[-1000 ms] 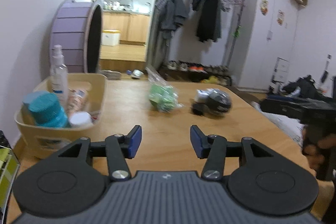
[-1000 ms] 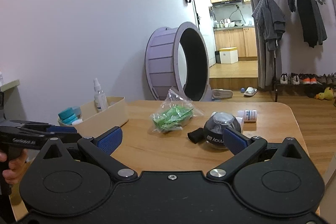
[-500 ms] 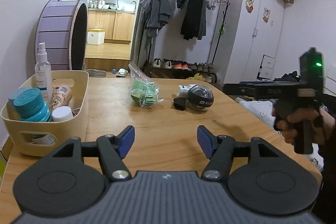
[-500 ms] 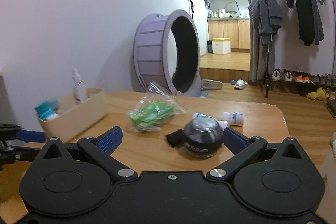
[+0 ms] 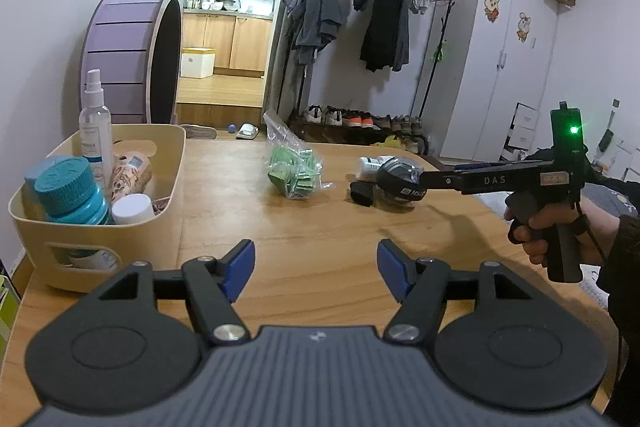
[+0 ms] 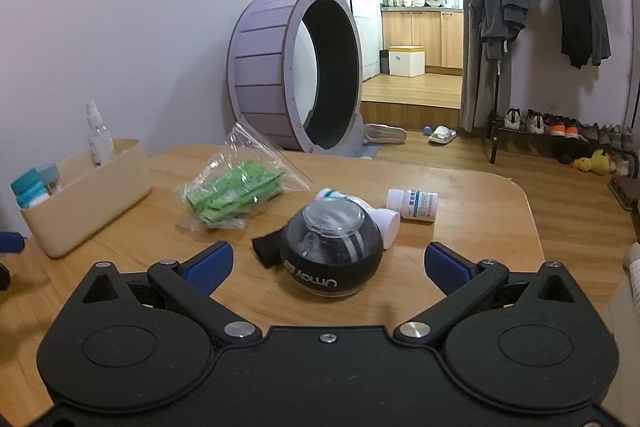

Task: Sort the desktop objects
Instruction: 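Move the right gripper toward the black grip ball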

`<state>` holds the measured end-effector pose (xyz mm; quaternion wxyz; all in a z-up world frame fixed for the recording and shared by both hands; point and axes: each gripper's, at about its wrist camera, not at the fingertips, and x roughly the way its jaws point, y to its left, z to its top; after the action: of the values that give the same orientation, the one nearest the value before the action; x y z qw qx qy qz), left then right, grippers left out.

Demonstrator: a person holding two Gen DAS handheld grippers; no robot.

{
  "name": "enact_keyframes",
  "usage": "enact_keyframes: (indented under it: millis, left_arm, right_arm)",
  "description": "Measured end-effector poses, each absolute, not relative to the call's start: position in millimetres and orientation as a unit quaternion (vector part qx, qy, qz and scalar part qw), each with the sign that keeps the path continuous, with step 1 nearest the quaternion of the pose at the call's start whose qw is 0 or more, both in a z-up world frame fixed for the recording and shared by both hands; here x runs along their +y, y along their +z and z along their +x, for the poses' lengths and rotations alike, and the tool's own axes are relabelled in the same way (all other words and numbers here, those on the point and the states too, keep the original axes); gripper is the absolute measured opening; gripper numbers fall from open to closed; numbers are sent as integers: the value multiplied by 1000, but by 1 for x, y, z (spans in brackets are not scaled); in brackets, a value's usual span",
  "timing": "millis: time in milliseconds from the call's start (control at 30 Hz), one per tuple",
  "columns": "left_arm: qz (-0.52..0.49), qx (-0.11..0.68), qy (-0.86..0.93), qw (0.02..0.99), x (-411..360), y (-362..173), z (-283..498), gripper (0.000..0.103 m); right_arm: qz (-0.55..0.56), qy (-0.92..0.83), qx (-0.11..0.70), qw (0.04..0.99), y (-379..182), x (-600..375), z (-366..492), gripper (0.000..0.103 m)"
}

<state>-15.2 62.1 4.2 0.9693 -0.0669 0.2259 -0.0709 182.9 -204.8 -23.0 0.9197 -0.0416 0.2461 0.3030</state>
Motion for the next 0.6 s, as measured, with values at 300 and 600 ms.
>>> enact_keyframes:
  millis: [300,600]
  left_arm:
    - [-63,228,-76,969,54,4,-12,67]
    - [-64,230,-73,968,55,3,-12,67]
  right_arm:
    - [-68,289,284,912,-39,-192,197,103]
    - [-56,308,308,898,-48,-191,201,73]
